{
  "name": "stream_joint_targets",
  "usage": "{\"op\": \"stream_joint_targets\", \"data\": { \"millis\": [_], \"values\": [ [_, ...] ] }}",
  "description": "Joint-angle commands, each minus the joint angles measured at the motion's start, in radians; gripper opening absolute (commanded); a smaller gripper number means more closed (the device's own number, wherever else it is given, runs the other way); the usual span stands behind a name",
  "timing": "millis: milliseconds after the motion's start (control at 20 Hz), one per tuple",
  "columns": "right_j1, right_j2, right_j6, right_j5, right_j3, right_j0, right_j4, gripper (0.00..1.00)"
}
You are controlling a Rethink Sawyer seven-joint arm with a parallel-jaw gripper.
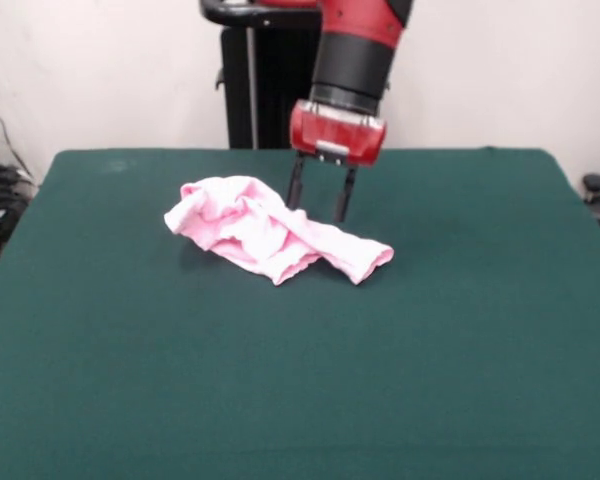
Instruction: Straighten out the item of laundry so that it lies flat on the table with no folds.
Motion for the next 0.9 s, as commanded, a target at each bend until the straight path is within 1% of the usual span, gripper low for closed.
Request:
{"op": "stream_joint_targets", "data": {
  "millis": [50,150,300,350,500,650,700,750,900],
  "values": [
    [0.092,0.055,0.236,-0.099,-0.072,0.048,0.130,1.00],
    [0.090,0.059,0.221,-0.083,-0.082,0.054,0.155,1.00],
    [0.115,0.052,0.178,-0.068,-0.118,0.064,0.178,1.00],
    [0.120,0.028,0.152,-0.077,-0.126,0.083,0.188,1.00],
    [0.113,0.005,0.119,-0.064,-0.130,0.101,0.180,1.00],
    [0.124,0.006,0.122,-0.062,-0.137,0.111,0.189,1.00],
    [0.124,0.028,0.119,-0.029,-0.147,0.095,0.165,1.00],
    [0.122,0.070,0.127,0.009,-0.154,0.060,0.123,1.00],
    [0.113,0.135,0.130,0.063,-0.155,0.014,0.064,1.00]
  ]
}}
